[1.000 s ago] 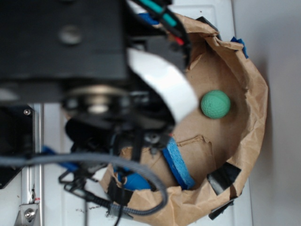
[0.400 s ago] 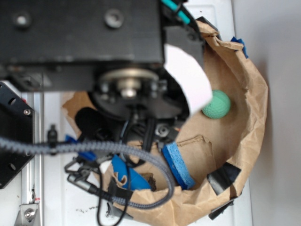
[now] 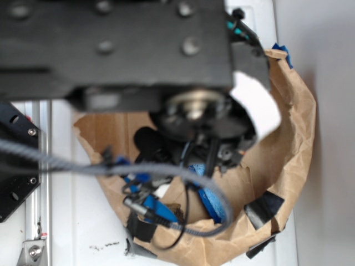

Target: Grab the blue sponge.

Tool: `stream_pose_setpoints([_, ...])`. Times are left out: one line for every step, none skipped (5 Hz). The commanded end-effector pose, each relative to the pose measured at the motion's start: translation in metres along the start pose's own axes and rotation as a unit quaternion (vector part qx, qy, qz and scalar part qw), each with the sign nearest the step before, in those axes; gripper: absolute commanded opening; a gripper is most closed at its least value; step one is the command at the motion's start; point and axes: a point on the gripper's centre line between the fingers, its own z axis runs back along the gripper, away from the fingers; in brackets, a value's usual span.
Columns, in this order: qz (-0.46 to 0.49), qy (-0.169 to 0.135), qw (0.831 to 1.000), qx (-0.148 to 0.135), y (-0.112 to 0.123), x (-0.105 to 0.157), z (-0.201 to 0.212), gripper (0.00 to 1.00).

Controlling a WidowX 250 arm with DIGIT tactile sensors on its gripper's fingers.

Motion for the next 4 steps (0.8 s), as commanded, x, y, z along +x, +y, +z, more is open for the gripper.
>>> stream_pose_setpoints([0.001,-0.006,1.000,0.008,0.024,0.012,-0.019,1.00])
stream_pose_setpoints([-0.006,-0.005,1.000,0.027,0.027,0.015,-0.041,1.00])
stream_pose_setpoints([-0.029,0.003,0.999,0.041,0.020,0.015,-0.062,1.00])
stream_pose_setpoints([-0.049,0.012,0.998,0.040,0.013,0.015,-0.077,1.00])
